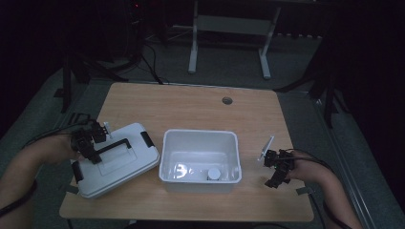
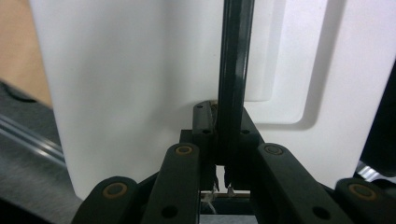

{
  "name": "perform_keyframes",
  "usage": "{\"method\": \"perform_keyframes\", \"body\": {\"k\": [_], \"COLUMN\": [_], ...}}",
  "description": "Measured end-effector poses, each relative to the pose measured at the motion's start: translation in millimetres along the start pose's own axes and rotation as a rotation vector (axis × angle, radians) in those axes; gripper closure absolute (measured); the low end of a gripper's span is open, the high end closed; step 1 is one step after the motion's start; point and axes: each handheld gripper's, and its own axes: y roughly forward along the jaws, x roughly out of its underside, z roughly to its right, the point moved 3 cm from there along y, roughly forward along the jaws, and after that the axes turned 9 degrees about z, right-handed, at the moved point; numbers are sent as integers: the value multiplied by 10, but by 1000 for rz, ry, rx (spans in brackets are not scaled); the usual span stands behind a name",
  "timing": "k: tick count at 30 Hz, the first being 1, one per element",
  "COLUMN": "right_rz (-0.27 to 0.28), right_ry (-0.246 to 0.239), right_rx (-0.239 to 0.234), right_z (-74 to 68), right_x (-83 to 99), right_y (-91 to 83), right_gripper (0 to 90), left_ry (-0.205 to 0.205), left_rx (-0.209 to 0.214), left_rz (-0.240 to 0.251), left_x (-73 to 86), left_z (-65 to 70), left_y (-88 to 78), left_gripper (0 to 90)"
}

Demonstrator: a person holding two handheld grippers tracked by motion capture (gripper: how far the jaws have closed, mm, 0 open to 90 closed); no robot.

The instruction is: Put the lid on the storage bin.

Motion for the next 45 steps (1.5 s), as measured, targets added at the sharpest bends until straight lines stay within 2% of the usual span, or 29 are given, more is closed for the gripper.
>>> {"method": "perform_keyframes", "body": {"k": [5,10,13,19,28,35,37,39,45], "right_rz": [6,14,18,20,18,12,10,9,9], "right_ry": [5,9,8,11,11,9,10,9,7], "right_rx": [-2,4,8,9,0,-6,-6,-7,-14], "right_z": [-5,-1,-7,-9,-11,-20,-19,-24,-31], "right_x": [-5,2,8,23,17,32,33,27,18], "right_y": [-17,-61,-68,-67,-48,-29,-28,-29,-29], "right_gripper": [137,138,138,138,138,138,138,137,137], "left_ry": [11,29,35,88,175,241,246,277,316], "left_rx": [-16,-51,-63,-65,-49,-54,-50,-44,-44], "left_rz": [6,15,29,73,83,90,92,97,86], "left_x": [6,-31,-89,-292,-614,-848,-880,-984,-1121], "left_z": [41,94,132,236,408,510,532,587,685], "left_y": [-241,-530,-681,-873,-849,-872,-873,-883,-903], "left_gripper": [837,837,837,837,836,836,836,836,836]}}
